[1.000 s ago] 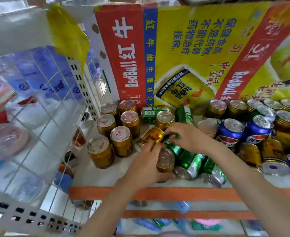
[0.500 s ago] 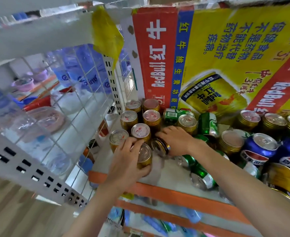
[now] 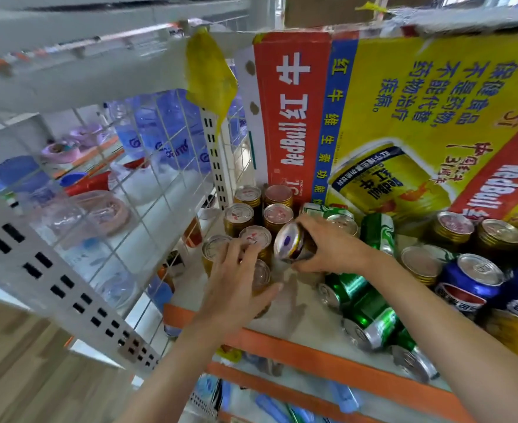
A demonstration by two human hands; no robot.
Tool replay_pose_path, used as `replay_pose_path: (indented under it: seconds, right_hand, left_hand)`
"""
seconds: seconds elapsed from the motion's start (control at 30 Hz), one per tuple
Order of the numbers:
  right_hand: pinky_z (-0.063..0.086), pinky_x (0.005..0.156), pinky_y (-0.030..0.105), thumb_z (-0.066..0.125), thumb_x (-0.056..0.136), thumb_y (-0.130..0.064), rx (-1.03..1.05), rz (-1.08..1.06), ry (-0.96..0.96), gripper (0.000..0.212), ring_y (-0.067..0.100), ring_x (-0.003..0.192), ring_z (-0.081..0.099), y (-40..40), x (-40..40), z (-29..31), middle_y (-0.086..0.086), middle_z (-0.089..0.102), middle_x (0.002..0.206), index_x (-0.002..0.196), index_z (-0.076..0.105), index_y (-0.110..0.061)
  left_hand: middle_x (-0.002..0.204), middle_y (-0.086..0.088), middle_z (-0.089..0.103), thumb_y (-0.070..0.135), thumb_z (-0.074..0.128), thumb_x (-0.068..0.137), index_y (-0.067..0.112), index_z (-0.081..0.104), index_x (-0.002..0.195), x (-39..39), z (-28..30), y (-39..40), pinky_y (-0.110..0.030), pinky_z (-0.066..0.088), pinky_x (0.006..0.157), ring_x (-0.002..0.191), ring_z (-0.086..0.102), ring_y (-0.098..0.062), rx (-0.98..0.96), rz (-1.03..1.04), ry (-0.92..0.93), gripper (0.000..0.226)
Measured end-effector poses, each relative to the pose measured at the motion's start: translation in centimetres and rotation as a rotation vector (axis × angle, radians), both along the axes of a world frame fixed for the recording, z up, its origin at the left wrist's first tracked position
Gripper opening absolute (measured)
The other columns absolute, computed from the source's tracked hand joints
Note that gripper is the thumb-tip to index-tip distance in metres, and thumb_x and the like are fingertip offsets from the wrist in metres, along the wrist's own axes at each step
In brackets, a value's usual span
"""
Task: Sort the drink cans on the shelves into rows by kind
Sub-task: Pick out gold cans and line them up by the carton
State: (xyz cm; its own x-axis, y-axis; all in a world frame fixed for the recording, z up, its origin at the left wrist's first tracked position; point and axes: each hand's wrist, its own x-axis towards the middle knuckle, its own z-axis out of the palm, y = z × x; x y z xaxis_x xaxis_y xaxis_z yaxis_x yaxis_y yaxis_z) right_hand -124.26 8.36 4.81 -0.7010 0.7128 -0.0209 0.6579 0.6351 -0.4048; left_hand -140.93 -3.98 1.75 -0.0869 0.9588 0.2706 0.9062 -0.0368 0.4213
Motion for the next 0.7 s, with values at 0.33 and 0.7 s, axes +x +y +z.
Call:
replay_pose_path:
  seconds: [0.33,0.7]
  right_hand:
    - [0.041,0.092,0.043,0.067,0.078,-0.046,0.319,0.074,-0.524,0.076,0.032,0.114,0.050,0.3,-2.5,0.1,0.011,0.048,0.127,0.135,0.031,-0.013]
    - [0.043,0.095,0.036,0.060,0.089,-0.034,0.023,-0.298,-0.074,0.052,0.024,0.118,0.050,5.5,5.2,1.5,0.010,0.051,0.132,0.133,0.046,-0.012]
  left_hand:
    - [0.131,0.000,0.041,0.039,0.059,0.087,0.019,0.050,0.130,0.8,-0.1,3.2,-0.032,0.032,0.107,0.127,0.030,-0.017,0.006,-0.044,0.093,0.049]
    - [0.128,0.004,0.045,0.031,0.053,0.092,0.022,0.051,0.125,1.9,1.6,7.6,-0.029,0.031,0.103,0.122,0.038,-0.015,0.010,-0.127,0.093,0.034]
